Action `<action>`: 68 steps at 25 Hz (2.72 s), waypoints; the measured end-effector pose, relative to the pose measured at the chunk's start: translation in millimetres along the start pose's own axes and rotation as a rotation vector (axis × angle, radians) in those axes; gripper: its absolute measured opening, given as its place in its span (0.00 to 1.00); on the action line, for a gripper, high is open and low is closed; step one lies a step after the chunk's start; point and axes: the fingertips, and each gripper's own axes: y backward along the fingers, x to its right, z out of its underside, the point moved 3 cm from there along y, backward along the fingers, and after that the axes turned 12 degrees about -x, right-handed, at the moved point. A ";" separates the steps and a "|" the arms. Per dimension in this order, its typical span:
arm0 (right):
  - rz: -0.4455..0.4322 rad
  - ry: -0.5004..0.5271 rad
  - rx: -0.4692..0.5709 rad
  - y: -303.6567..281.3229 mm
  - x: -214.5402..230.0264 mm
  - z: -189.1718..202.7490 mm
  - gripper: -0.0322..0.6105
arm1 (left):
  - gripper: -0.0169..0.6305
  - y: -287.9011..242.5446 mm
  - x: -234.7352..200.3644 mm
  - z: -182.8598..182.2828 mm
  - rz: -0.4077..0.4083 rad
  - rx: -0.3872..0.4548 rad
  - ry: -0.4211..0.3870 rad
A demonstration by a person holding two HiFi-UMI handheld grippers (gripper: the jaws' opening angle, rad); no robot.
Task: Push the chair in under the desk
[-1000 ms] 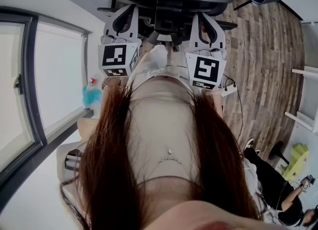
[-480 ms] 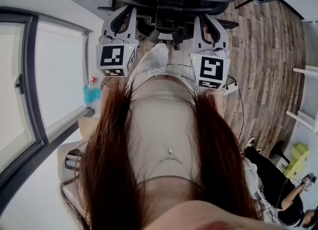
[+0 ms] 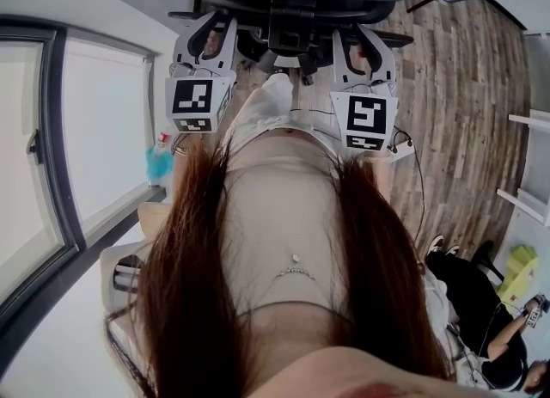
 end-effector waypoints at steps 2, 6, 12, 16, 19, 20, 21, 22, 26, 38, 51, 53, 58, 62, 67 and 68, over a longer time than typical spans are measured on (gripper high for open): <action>-0.002 0.011 -0.010 -1.1 -0.3 2.0 0.20 | 0.15 -0.6 -0.6 1.2 0.007 -0.007 -0.013; -0.006 0.031 -0.031 -2.8 0.2 6.7 0.23 | 0.19 -2.4 1.5 3.8 0.021 -0.030 -0.053; -0.005 0.054 -0.059 -5.3 -0.1 12.7 0.27 | 0.26 -5.2 3.7 10.4 0.045 -0.067 -0.114; -0.009 0.062 -0.068 -7.7 -1.6 14.7 0.30 | 0.30 -7.2 3.7 12.3 0.057 -0.079 -0.138; -0.011 0.076 -0.078 -8.9 -2.6 16.6 0.31 | 0.32 -9.0 3.4 16.3 0.061 -0.099 -0.164; -0.011 0.079 -0.082 -8.9 -2.7 17.3 0.31 | 0.34 -9.7 3.9 18.0 0.063 -0.107 -0.176; -0.012 0.084 -0.085 -8.8 -2.8 18.1 0.32 | 0.35 -10.2 4.6 19.4 0.066 -0.113 -0.187; -0.013 0.089 -0.089 -8.7 -2.9 18.9 0.32 | 0.35 -10.6 5.4 20.5 0.069 -0.118 -0.196; -0.018 0.118 -0.105 -11.0 -3.9 22.5 0.36 | 0.37 -13.5 7.7 22.2 0.078 -0.124 -0.223; -0.034 0.156 -0.158 -15.9 -5.7 32.2 0.40 | 0.42 -19.0 10.9 26.9 0.120 -0.162 -0.299; -0.046 0.169 -0.166 -19.9 -5.9 32.7 0.42 | 0.42 -24.8 12.1 25.5 0.142 -0.173 -0.314; -0.037 0.164 -0.190 -18.7 -3.8 35.2 0.42 | 0.42 -24.8 12.0 25.3 0.142 -0.169 -0.314; -0.042 0.174 -0.159 -20.2 -5.7 33.1 0.42 | 0.42 -24.7 11.7 25.7 0.144 -0.156 -0.309; -0.044 0.172 -0.166 -21.1 -4.5 34.9 0.42 | 0.43 -26.1 11.4 25.7 0.151 -0.153 -0.305; -0.054 0.177 -0.135 -21.7 -5.4 32.3 0.43 | 0.43 -25.4 11.0 24.9 0.153 -0.142 -0.300; -0.052 0.175 -0.138 -21.5 -4.9 32.8 0.43 | 0.43 -25.4 10.8 24.9 0.152 -0.142 -0.300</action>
